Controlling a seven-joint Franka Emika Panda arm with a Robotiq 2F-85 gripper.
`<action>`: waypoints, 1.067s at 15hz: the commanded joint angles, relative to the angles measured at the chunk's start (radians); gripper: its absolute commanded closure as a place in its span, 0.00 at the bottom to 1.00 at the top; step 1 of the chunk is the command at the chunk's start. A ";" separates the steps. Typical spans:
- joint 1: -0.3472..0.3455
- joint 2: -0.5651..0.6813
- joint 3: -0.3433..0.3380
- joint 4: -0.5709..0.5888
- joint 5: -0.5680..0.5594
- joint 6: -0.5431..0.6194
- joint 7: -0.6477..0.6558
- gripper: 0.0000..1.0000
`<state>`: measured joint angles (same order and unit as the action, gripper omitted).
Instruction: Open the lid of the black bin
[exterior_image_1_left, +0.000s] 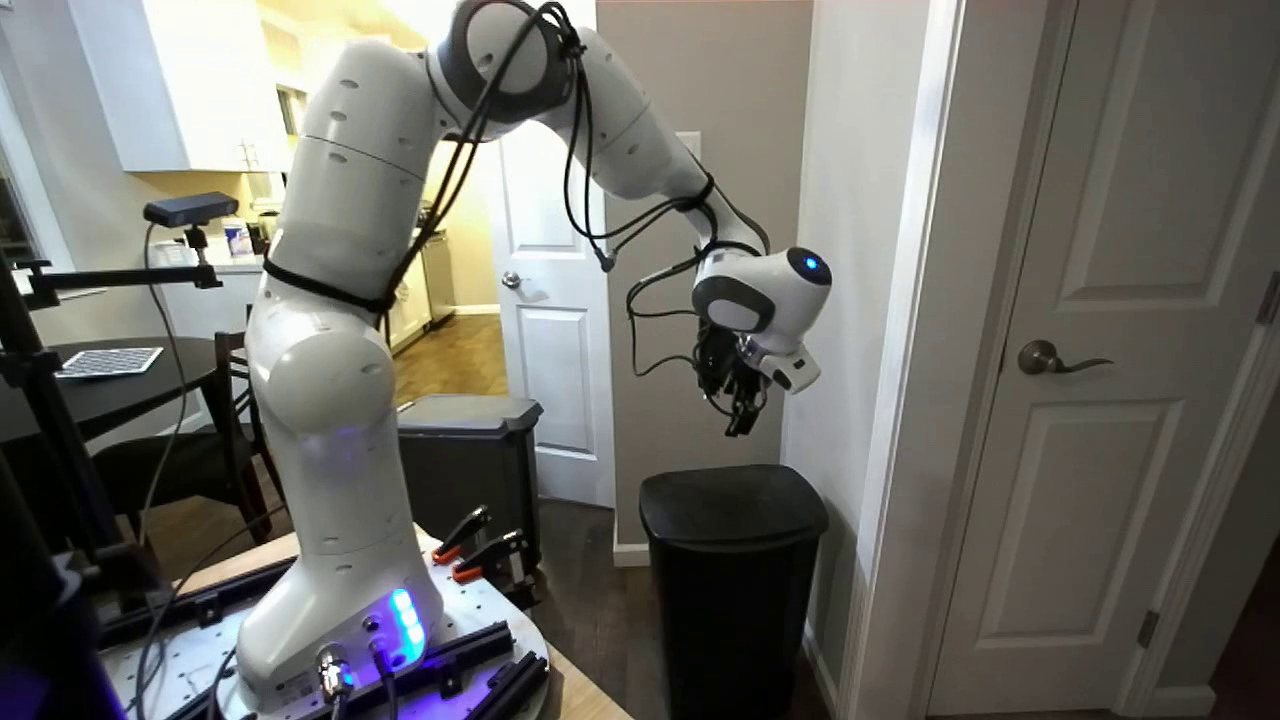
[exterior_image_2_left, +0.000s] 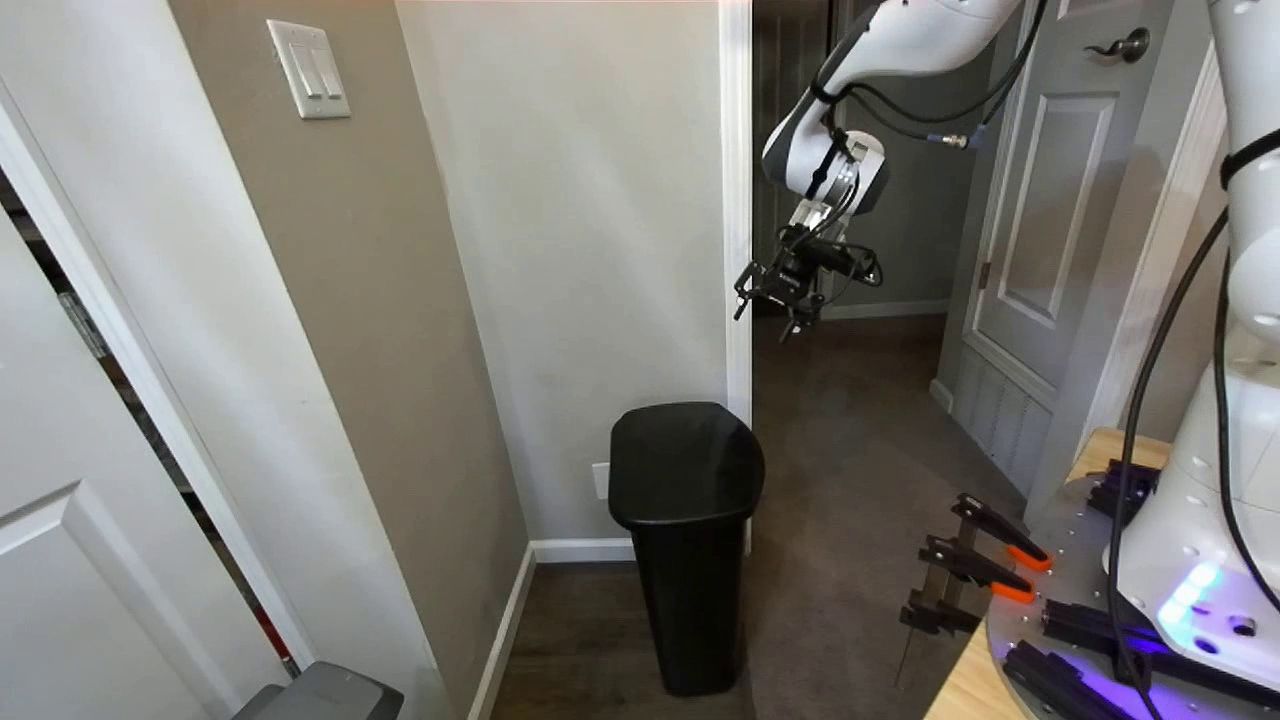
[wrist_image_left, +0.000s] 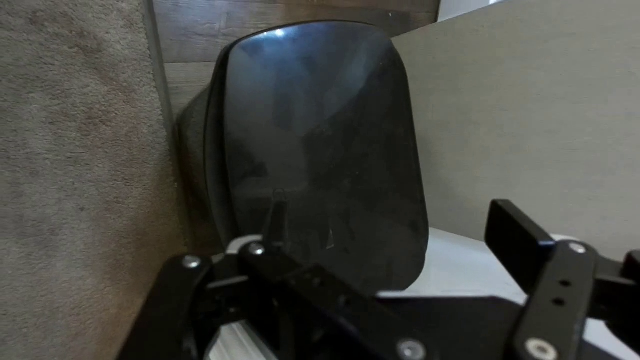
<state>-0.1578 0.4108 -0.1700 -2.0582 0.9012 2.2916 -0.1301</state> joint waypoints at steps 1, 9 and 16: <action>-0.033 0.146 0.035 0.128 -0.011 0.009 0.010 0.00; -0.117 0.391 0.048 0.443 -0.073 -0.081 0.051 0.00; -0.137 0.421 0.061 0.471 -0.077 -0.071 0.036 0.00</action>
<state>-0.2734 0.8317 -0.1343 -1.5885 0.8455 2.2130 -0.1034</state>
